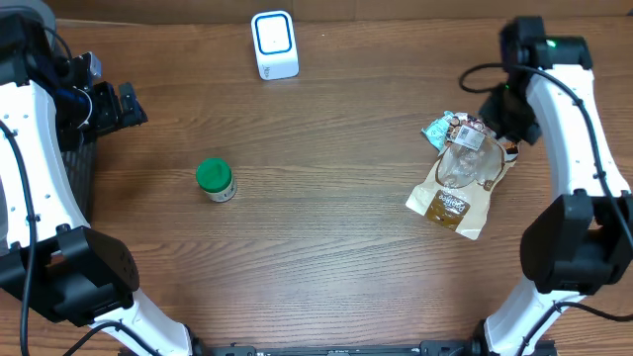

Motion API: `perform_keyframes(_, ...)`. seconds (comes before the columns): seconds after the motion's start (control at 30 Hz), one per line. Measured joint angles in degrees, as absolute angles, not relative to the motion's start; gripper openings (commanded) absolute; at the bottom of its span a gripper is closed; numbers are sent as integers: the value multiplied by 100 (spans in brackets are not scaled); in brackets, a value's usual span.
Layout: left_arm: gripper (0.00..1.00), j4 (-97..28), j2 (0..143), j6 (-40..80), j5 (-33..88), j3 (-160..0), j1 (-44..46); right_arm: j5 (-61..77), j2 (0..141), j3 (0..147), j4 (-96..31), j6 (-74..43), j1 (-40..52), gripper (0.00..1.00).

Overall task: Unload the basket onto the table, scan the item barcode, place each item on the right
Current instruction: 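Carry the orange box right and release it beside the bag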

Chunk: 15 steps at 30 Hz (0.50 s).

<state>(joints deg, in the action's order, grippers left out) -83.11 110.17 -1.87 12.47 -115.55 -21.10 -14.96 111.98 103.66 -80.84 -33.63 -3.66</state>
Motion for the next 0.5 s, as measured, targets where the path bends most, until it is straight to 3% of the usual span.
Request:
perform_keyframes(0.1, 100, -8311, 11017, -187, 1247, -11555, -2110, -1389, 11203, 10005, -7795, -3271, -578, 56)
perform_keyframes(0.13, 100, -8311, 11017, -187, 1247, -11555, -2110, -1291, 11203, 9931, -7697, -3197, -626, 59)
perform_keyframes(0.5, 99, -8311, 11017, -187, 1245, -11555, -2110, 744, 11203, 10060, -7406, -1435, -491, 66)
